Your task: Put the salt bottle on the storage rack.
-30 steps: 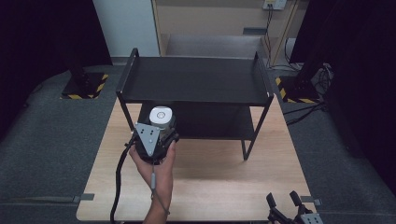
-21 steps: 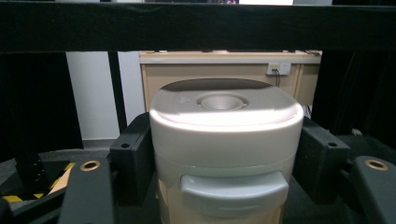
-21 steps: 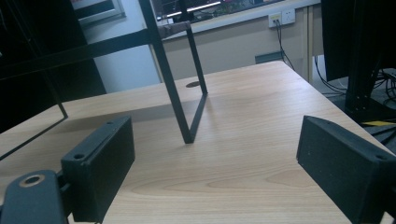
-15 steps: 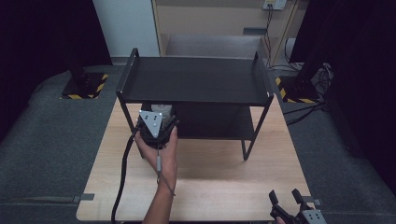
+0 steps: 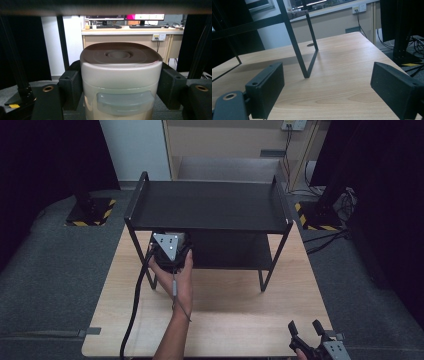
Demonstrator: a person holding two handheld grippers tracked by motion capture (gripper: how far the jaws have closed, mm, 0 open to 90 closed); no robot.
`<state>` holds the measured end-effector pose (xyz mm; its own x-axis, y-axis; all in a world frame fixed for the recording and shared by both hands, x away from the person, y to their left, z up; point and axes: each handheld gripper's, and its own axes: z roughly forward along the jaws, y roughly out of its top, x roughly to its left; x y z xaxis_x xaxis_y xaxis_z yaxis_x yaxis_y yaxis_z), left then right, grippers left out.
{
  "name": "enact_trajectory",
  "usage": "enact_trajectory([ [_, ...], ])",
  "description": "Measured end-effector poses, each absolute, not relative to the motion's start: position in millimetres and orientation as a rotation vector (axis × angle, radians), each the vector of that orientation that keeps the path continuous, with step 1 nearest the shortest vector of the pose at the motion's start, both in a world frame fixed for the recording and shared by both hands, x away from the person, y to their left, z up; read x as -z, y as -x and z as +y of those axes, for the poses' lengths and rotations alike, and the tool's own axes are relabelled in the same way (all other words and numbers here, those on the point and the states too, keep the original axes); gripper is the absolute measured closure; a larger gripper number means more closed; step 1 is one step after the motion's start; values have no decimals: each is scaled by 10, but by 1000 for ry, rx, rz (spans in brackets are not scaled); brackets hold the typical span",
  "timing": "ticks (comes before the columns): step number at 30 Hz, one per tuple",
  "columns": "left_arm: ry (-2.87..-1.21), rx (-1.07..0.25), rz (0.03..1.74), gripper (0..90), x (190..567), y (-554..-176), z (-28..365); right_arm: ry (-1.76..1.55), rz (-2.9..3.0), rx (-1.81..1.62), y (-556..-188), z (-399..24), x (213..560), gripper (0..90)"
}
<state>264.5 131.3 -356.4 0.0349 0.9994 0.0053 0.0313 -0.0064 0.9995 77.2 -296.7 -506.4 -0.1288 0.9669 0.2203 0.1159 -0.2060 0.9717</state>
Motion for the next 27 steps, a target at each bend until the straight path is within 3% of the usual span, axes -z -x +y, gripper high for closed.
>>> enact_trajectory([
  [13,-1239,-1205,1172,298,3661,-2661,1285,-1378,1293,-1424,-782,-2957,5075,117],
  [15,-1235,-1215,1170,276,3670,-2662,1277,-1379,1293,-1425,-782,-2957,5075,116],
  [16,-1229,-1237,1164,179,3690,-2660,1255,-1378,1293,-1425,-785,-2957,5076,113],
  [18,-1236,-1241,1158,123,3698,-2654,1248,-1378,1292,-1425,-787,-2953,5076,109],
  [27,-1186,-1294,1132,87,3759,-2462,1193,-1376,1287,-1432,-784,-2935,5054,99],
])
